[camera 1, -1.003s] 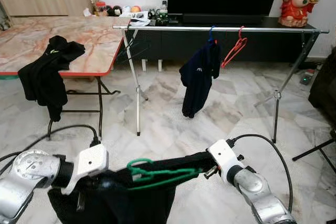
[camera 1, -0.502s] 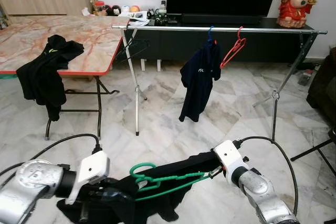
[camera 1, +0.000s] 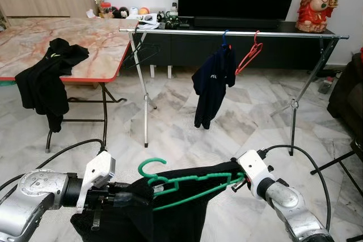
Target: Hang hanger
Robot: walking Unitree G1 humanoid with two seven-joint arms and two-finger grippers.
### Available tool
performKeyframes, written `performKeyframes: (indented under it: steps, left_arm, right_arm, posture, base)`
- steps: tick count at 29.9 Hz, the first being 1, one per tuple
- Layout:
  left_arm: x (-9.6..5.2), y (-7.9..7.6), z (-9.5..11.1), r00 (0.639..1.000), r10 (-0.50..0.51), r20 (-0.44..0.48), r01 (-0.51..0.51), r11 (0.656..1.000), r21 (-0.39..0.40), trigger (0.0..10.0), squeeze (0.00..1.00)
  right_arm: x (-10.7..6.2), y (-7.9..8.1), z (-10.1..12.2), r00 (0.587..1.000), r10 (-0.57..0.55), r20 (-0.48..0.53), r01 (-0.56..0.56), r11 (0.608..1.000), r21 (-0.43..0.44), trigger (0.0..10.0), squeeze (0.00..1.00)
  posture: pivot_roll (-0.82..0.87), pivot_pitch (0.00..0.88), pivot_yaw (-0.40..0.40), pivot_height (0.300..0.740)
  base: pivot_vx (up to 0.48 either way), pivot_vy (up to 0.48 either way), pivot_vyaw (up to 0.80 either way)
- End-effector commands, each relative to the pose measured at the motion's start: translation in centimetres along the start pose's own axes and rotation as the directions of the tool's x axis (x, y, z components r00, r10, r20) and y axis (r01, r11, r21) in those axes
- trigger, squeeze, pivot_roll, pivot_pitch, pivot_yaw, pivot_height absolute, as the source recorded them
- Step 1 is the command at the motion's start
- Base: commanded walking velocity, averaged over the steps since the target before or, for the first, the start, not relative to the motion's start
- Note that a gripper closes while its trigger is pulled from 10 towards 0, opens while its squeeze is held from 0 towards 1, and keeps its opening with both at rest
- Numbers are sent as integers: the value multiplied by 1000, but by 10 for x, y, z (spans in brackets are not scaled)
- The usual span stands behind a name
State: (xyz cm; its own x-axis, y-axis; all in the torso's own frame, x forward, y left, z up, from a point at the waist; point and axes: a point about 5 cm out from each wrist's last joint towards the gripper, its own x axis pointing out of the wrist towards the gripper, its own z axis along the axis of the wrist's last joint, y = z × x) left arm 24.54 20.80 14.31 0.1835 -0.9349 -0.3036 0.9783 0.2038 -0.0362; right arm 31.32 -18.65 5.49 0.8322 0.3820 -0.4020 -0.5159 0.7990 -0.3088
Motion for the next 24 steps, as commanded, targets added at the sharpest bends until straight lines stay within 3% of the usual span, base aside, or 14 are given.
performKeyframes:
  steps: [1, 5, 9, 12, 14, 18, 22, 23, 24]
  left_arm:
    - [-23, 3, 6, 999, 37, 33, -37, 999, 2, 10000, 0]
    - [-22, 1, 4, 999, 23, 36, -23, 1000, -3, 10000, 0]
    - [-23, 6, -1, 993, 95, 72, -93, 995, -34, 10000, 0]
    - [-18, 9, -13, 987, 154, 45, -151, 987, -52, 10000, 0]
    - [-16, 11, -12, 978, 196, 71, -192, 980, -61, 10000, 0]
    - [-12, 13, -11, 969, 225, 102, -219, 973, -69, 10000, 0]
    - [-9, 14, -8, 957, 242, 157, -231, 969, -86, 10000, 0]
    - [-5, 15, -5, 947, 257, 196, -241, 965, -100, 10000, 0]
    - [-3, 16, -3, 940, 266, 214, -250, 963, -102, 10000, 0]
  right_arm:
    - [-23, -36, -28, 982, -150, -117, 159, 985, 69, 0, 0]
    - [-25, -43, -29, 979, -177, -104, 189, 974, 125, 0, 0]
    - [-26, -44, -31, 977, -189, -96, 205, 957, 204, 0, 0]
    - [-27, -43, -35, 975, -203, -91, 221, 934, 280, 0, 0]
    - [-27, -43, -34, 975, -214, -60, 220, 899, 379, 0, 0]
    - [-25, -38, -32, 981, -192, -12, 175, 868, 465, 0, 0]
    - [-21, -27, -31, 991, -131, -3, 117, 880, 461, 0, 0]
    - [-17, -17, -34, 997, -69, -32, 76, 909, 409, 0, 0]
    - [-16, -12, -35, 998, -38, -48, 54, 919, 392, 1725, 0]
  posture:
    - [49, 0, -24, 740]
    - [48, 0, -23, 740]
    - [49, 0, -25, 740]
    - [48, 0, -25, 740]
    - [47, 0, -24, 740]
    - [49, 0, -25, 740]
    - [50, 0, -25, 740]
    - [50, 0, -25, 740]
    - [50, 0, -25, 740]
  base:
    - [0, 0, 0]
    - [0, 0, 0]
    - [0, 0, 0]
    - [0, 0, 0]
    - [0, 0, 0]
    - [0, 0, 0]
    - [0, 0, 0]
    - [0, 0, 0]
    - [0, 0, 0]
